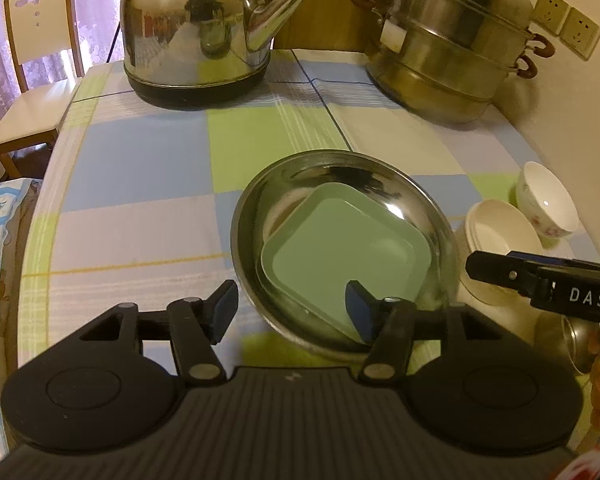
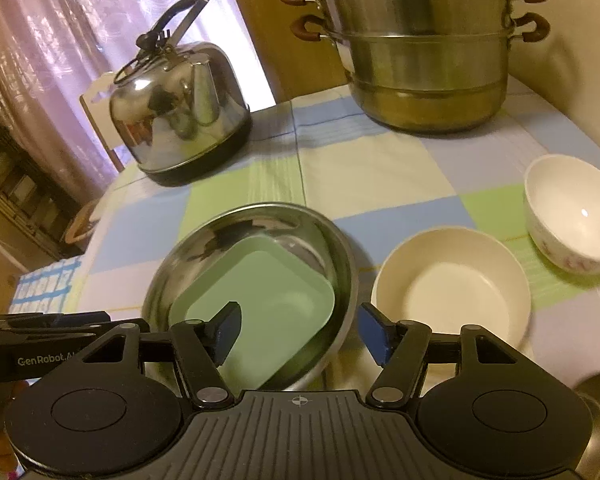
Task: Organize plates and bowls
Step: 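Open the left tool and withdraw from the steel plate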
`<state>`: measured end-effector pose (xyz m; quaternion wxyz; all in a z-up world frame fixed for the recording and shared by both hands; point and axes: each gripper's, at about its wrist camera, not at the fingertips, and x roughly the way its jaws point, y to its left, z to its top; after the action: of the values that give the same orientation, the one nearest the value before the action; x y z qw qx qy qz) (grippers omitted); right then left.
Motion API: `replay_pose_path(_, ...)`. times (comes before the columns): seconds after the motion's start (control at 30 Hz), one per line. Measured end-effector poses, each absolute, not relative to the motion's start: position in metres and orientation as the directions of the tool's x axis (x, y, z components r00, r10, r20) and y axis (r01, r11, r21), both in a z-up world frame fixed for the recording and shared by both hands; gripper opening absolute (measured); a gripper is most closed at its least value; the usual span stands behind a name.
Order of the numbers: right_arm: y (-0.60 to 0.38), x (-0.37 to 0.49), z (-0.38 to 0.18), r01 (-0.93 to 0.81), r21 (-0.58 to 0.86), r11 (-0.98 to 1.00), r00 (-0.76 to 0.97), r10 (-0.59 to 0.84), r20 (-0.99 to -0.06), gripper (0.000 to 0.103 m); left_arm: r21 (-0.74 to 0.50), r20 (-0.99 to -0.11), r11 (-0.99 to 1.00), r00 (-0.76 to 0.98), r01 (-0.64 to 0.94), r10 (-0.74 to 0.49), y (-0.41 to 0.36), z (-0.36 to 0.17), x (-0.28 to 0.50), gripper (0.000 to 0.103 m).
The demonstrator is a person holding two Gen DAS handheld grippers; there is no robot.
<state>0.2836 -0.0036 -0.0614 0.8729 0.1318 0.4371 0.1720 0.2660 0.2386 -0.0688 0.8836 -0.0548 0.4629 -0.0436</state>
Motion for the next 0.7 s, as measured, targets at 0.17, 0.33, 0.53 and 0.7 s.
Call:
replay_pose_path(0.17, -0.013, 0.263, -0.055, -0.183, 0.408, 0.895, 0.546, 0.437, -0.714, 0.065, -0.119, -0.821, 0.993, 0.562, 0.011, -0.105, 0.232, -0.058, 0.244, 0.060)
replay_pose_path(0.33, -0.026, 0.241, -0.048, -0.179, 0.433, 0.883, 0.528, 0.458, -0.715, 0.065, -0.134, -0.821, 0.991, 0.560, 0.008, -0.115, 0.225, -0.050, 0.220, 0.061)
replay_pose_path(0.53, -0.037, 0.214, -0.042, -0.196, 0.420, 0.886, 0.517, 0.457, -0.724, 0.065, -0.145, -0.831, 0.989, 0.543, 0.007, -0.125, 0.210, -0.046, 0.193, 0.061)
replay_pose_path(0.7, -0.049, 0.196, -0.039, -0.200, 0.421, 0.885, 0.502, 0.462, -0.731, 0.065, -0.149, -0.837, 0.989, 0.532, 0.007, -0.129, 0.198, -0.044, 0.175, 0.061)
